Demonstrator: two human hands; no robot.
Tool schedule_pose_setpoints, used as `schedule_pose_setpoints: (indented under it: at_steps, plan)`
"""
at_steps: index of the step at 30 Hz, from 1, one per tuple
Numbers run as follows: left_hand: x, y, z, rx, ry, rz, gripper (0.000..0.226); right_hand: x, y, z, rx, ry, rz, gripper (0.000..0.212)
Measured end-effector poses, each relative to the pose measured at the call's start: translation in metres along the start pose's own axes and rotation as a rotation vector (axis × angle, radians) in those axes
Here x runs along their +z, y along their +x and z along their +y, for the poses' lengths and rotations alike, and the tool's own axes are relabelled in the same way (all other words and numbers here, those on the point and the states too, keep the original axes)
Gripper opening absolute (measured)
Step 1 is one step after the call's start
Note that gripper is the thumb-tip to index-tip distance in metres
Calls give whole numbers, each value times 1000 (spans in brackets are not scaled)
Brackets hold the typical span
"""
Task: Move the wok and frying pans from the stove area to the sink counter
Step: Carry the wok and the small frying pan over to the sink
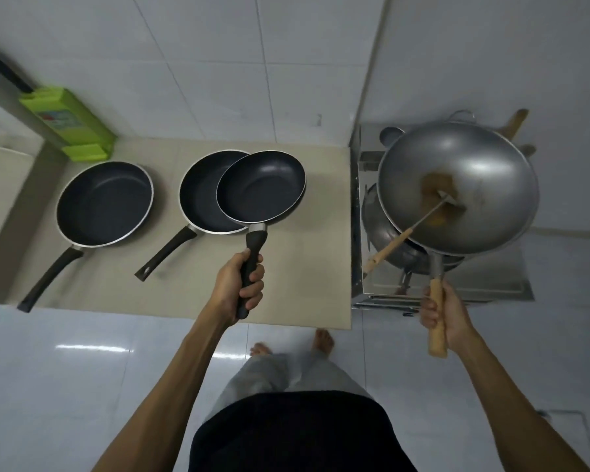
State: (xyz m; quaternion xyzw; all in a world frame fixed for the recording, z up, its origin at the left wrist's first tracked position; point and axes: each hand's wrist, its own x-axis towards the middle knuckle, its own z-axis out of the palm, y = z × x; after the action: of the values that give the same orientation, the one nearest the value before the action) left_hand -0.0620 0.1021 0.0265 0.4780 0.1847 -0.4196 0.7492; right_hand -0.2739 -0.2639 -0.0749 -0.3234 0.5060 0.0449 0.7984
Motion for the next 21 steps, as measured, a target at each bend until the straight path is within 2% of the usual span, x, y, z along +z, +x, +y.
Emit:
schedule_pose_setpoints:
  at_steps: [5, 9, 16, 21]
  plan:
    - [-38, -16, 8, 89, -41, 60, 28, 6, -38, 14, 27, -108, 1, 49]
    - [-87, -40, 21, 151, -67, 105, 28, 50, -63, 40, 56, -171, -18, 51]
    - [-239, -122, 65, 242, -102, 162, 28, 198, -95, 132, 42, -234, -102, 53]
    - [-343, -188, 109, 325, -68, 278, 26, 312, -117, 196, 38, -336, -190, 52]
